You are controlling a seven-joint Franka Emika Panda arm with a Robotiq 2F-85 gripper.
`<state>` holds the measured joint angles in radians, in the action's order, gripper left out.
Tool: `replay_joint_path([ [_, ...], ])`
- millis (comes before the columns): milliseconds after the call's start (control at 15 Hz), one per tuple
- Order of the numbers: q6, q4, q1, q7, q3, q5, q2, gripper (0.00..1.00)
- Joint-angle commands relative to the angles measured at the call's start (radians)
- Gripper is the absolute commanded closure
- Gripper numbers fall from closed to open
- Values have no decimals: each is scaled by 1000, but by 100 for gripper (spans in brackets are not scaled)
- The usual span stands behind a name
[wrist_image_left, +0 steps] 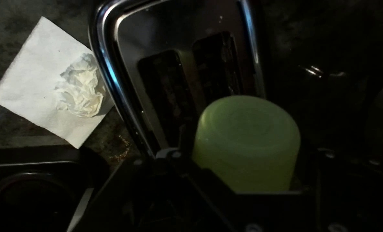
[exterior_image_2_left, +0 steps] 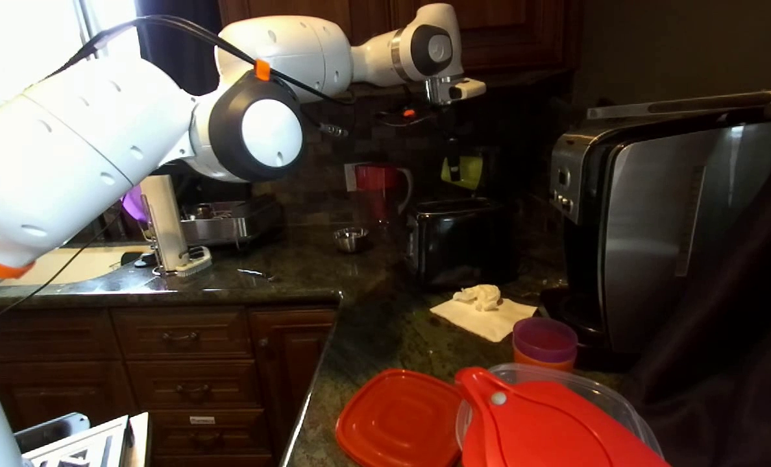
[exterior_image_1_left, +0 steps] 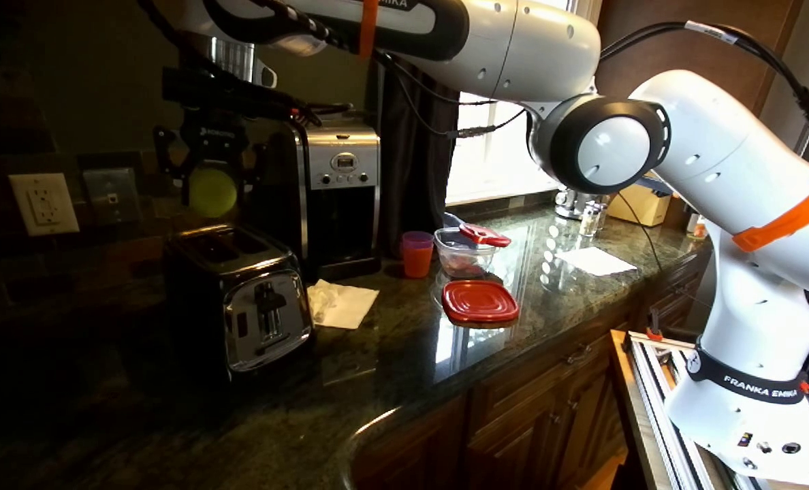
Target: Pick up the yellow cup and put it on top of the toaster
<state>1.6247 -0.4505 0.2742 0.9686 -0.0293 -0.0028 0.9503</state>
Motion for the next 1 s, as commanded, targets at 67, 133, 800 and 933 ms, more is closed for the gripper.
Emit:
replay_joint_path([
  [67,-1,-8,33,255,-43,-43,-11,54],
  [133,-2,-8,40,311,-50,-53,-9,54],
  [800,-96,1,112,795,-134,-190,19,54],
  [933,-142,5,120,848,-136,-205,33,54],
])
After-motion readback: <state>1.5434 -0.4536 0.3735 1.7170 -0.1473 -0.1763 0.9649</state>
